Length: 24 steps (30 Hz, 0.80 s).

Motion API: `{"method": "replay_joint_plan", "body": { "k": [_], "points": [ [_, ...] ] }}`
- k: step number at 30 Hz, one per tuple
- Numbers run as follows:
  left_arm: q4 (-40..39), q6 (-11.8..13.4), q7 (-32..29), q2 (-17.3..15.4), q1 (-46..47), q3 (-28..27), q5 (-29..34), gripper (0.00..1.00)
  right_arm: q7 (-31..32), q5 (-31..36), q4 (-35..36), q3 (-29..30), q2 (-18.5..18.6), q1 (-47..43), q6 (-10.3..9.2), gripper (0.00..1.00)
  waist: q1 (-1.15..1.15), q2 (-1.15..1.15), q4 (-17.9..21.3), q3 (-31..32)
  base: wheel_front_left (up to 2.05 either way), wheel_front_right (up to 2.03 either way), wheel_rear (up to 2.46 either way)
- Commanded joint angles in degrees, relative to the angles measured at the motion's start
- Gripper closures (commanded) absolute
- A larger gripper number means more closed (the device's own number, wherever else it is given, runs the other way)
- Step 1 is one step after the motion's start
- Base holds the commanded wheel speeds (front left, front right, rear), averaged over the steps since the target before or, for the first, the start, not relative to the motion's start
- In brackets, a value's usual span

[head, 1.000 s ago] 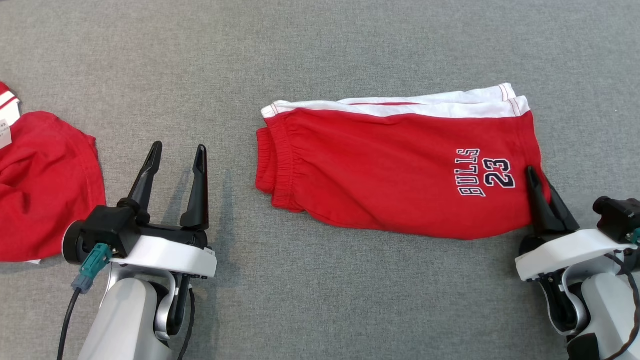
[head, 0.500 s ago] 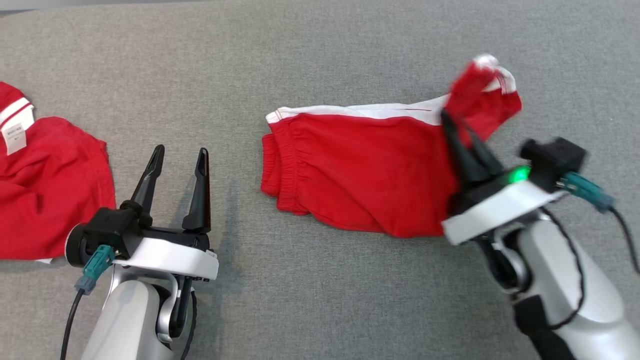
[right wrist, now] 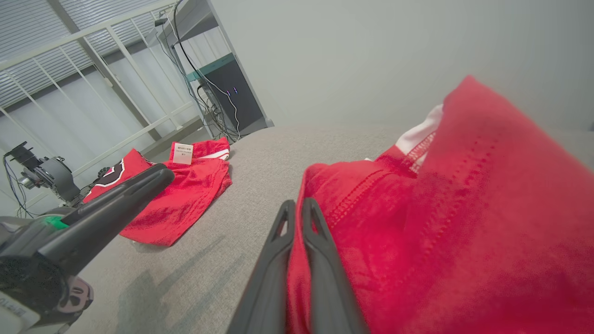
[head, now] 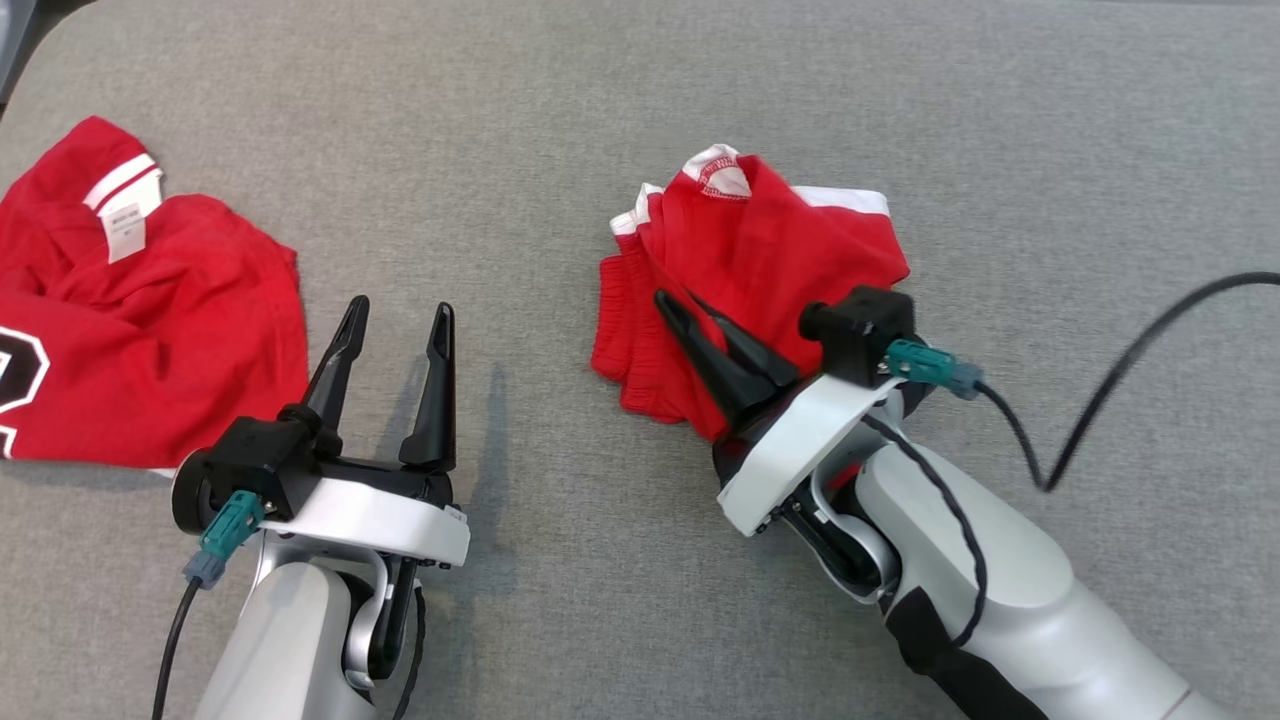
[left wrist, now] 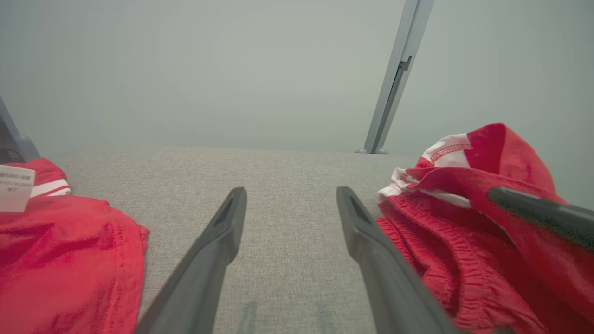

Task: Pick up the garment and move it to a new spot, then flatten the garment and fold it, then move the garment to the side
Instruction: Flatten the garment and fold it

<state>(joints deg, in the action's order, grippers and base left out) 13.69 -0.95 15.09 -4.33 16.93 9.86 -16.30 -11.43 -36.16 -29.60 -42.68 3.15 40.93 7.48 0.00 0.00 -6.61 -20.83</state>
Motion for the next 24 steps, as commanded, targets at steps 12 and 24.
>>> {"method": "replay_joint_plan", "body": {
  "k": [12, 24],
  "points": [
    [0.72, -0.45, 0.03, 0.59, 1.30, -0.04, -0.17, 0.00, -3.31, -8.47, -5.58, -11.23, -0.10, 5.88, 0.03, 0.00, 0.00, 0.00, -1.72, -1.13, 0.00, 0.00, 0.00],
    [0.60, -0.55, 0.03, 0.46, -0.05, -1.63, 1.26, 0.00, -3.82, 3.34, 10.72, 1.11, 1.83, 1.42, 0.02, 0.00, 0.00, 0.00, 1.62, 0.73, 0.00, 0.00, 0.00]
  ]
}}
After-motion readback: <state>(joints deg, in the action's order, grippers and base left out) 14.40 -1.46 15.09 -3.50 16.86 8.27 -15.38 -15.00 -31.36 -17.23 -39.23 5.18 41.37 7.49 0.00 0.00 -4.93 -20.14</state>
